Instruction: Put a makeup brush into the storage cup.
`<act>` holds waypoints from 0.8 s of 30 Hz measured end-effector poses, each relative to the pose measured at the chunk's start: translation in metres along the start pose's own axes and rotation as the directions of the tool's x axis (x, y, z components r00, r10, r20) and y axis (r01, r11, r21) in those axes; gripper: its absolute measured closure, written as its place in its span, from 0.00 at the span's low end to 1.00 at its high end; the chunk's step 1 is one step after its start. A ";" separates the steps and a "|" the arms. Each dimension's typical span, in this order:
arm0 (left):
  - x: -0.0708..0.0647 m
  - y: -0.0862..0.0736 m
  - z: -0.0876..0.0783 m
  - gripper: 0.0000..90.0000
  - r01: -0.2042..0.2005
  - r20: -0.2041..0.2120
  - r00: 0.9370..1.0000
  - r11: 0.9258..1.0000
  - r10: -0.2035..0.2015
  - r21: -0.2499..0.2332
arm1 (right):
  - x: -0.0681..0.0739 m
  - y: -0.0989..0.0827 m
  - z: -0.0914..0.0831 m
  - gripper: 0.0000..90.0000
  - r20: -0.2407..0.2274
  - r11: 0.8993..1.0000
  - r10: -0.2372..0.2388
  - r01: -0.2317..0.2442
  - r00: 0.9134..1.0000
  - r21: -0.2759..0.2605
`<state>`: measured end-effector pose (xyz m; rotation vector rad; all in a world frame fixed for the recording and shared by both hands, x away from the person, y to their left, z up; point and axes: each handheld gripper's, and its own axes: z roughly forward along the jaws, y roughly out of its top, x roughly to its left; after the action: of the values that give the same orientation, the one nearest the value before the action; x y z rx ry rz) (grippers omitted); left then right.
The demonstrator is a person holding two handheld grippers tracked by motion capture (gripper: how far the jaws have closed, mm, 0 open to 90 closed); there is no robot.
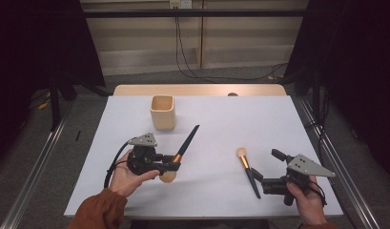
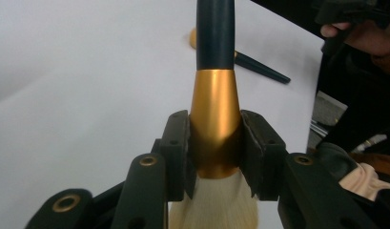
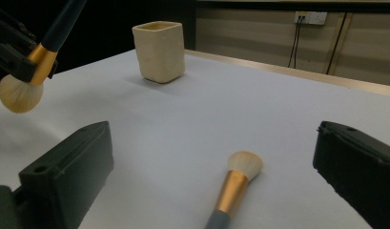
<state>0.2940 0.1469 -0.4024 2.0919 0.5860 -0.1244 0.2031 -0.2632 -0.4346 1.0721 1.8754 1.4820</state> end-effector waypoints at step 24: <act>-0.027 0.021 0.023 0.72 -0.165 0.063 0.986 0.962 0.155 0.219 | 0.032 0.022 0.045 0.01 -0.311 0.985 -0.092 0.132 0.946 0.112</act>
<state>0.2827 0.1087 -0.3905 2.3393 0.3873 -0.1502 0.2263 -0.2101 -0.4232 0.8104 2.2357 1.5456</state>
